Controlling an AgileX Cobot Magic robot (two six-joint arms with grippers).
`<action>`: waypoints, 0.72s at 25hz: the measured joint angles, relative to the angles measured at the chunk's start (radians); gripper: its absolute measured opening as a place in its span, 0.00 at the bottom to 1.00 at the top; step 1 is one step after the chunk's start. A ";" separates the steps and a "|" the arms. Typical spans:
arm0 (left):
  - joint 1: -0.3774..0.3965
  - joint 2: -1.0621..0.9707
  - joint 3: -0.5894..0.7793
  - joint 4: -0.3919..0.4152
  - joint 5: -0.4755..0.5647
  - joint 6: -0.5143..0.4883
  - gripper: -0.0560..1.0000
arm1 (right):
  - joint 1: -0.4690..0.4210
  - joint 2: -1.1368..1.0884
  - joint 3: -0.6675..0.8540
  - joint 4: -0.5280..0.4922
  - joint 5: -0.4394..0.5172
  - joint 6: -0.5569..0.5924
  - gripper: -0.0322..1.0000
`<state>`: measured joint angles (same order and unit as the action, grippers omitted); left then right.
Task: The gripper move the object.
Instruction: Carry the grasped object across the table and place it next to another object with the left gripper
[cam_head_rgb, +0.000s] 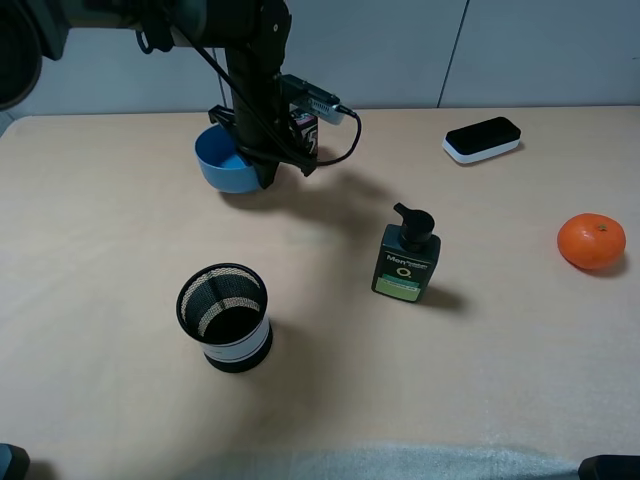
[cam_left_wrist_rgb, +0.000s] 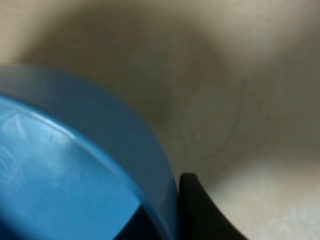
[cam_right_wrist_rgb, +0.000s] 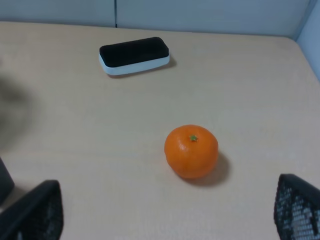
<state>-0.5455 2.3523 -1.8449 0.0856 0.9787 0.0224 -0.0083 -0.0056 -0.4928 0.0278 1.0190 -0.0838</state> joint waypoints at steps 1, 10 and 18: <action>0.000 0.010 -0.002 0.000 -0.003 0.000 0.08 | 0.000 0.000 0.000 0.000 0.000 0.000 0.65; 0.000 0.077 -0.104 -0.003 -0.008 0.003 0.08 | 0.000 0.000 0.000 0.000 0.000 0.000 0.65; 0.000 0.092 -0.152 -0.003 0.016 0.015 0.08 | 0.000 0.000 0.000 0.000 0.000 0.000 0.65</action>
<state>-0.5455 2.4444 -1.9970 0.0822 0.9951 0.0374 -0.0083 -0.0056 -0.4928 0.0278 1.0190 -0.0838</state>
